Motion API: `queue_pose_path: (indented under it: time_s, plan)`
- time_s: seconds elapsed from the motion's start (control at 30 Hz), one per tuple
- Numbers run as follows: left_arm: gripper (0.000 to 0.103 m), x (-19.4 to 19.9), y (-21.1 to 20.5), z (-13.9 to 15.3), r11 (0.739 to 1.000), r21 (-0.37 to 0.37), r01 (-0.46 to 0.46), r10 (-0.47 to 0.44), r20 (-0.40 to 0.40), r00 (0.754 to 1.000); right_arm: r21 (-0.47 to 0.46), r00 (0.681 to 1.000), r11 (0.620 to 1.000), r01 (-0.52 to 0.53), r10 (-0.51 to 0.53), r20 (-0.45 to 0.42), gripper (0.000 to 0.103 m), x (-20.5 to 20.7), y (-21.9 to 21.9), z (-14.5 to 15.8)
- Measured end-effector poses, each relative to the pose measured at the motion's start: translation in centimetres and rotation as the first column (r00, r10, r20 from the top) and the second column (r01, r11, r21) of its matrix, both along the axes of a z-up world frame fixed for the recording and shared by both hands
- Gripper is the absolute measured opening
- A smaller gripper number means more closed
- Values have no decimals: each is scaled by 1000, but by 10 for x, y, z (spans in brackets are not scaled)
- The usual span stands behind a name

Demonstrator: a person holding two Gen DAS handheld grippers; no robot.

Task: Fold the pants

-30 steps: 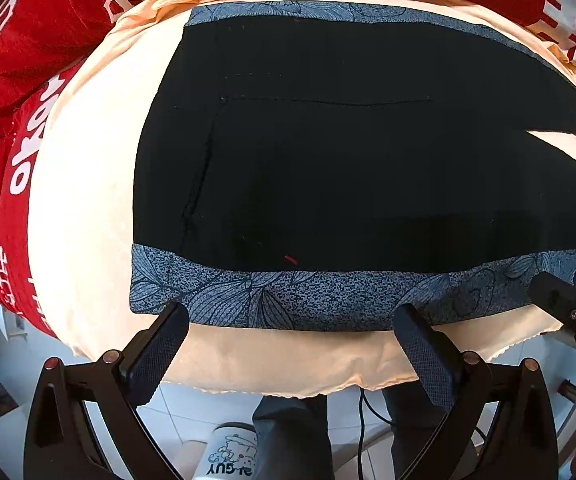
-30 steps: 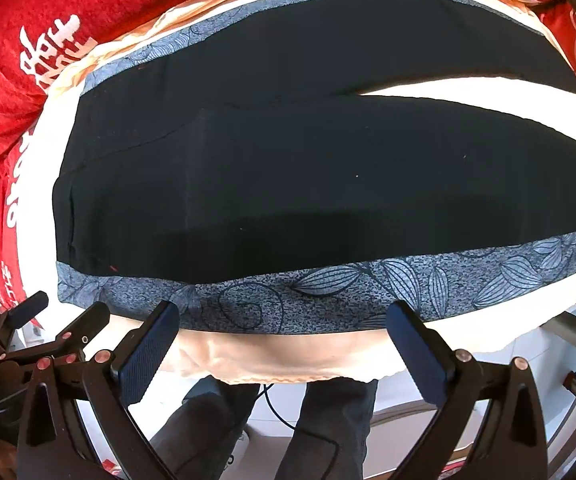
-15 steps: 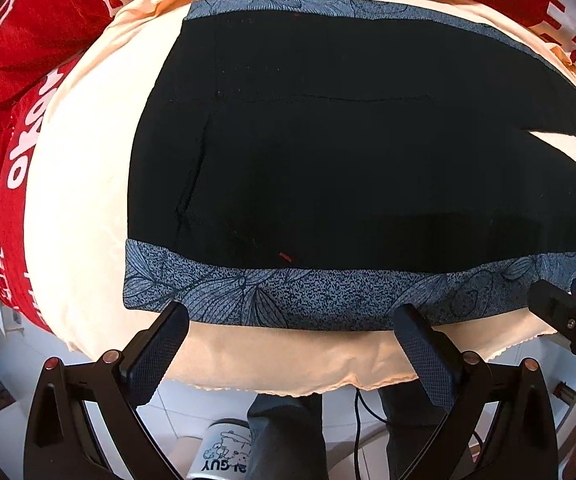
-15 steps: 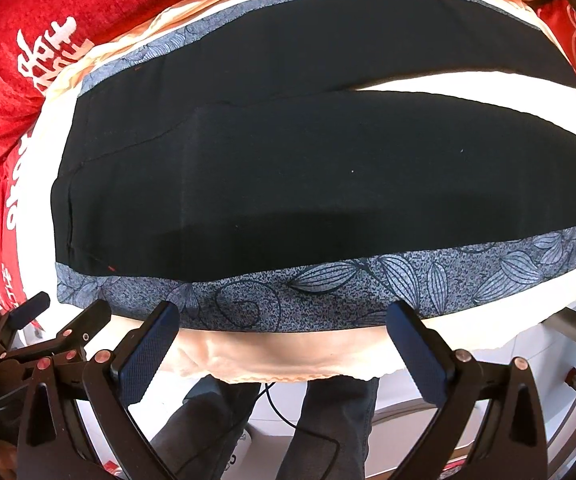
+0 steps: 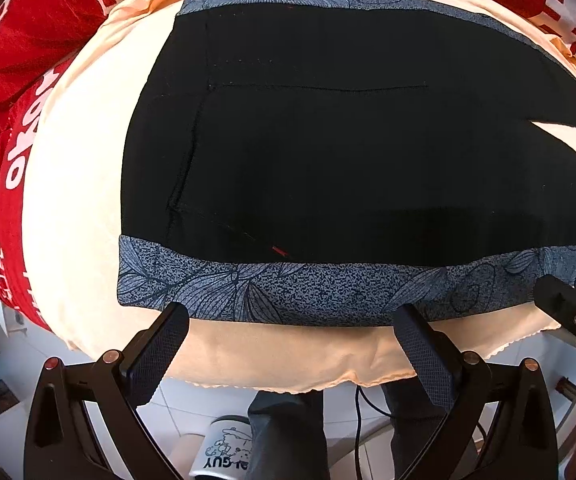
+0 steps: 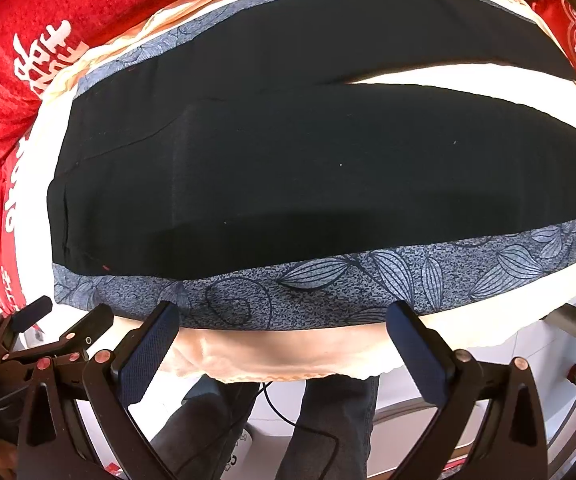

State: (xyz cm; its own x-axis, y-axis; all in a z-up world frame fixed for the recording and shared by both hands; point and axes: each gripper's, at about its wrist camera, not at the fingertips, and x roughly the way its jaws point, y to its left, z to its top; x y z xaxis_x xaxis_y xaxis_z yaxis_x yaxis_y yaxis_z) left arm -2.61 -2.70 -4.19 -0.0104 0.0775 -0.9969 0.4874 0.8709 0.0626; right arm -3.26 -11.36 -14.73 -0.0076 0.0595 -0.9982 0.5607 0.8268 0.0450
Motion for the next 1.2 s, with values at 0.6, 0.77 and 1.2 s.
queue_pose_path:
  time_s: [0.6, 0.77, 1.2]
  plan:
    - [103, -16, -11, -1, 998, 46, -32, 30, 40, 999, 40, 999, 998, -38, 36, 37, 103, -5, -19, 5]
    - [103, -21, -9, -3, 994, 47, -103, 100, 51, 994, 80, 996, 994, -68, 64, 56, 103, -4, -29, 5]
    - [103, -8, 20, -11, 982, -126, -142, 144, 4, 990, 281, 978, 957, -66, 6, 211, 103, -5, -43, -2]
